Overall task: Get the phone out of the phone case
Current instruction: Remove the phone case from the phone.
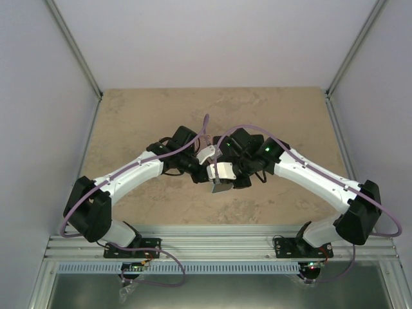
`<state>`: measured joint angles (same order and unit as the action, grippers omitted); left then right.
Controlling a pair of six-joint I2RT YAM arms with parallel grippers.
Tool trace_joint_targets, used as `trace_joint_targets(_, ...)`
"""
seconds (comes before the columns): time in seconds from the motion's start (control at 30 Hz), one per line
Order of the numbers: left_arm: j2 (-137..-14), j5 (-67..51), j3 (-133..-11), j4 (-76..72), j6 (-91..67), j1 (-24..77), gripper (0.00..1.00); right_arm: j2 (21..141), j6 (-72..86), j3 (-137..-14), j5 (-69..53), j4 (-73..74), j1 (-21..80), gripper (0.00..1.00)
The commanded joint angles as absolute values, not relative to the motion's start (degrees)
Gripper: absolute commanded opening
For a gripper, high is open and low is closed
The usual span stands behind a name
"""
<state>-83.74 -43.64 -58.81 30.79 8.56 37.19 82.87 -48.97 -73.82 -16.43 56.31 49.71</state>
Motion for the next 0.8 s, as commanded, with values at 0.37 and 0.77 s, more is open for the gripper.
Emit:
trace_joint_targets(0.37, -84.18, -40.79, -61.95, 25.91, 6.01, 37.18, 0.0, 79.3, -47.22, -75.76, -19.32, 63.93, 51.44, 0.01)
trace_joint_targets(0.77, -85.15, -39.17, -64.54, 26.75, 6.59, 32.07, 0.0, 76.46, -47.26, -74.48, -22.97, 67.76, 51.41, 0.01)
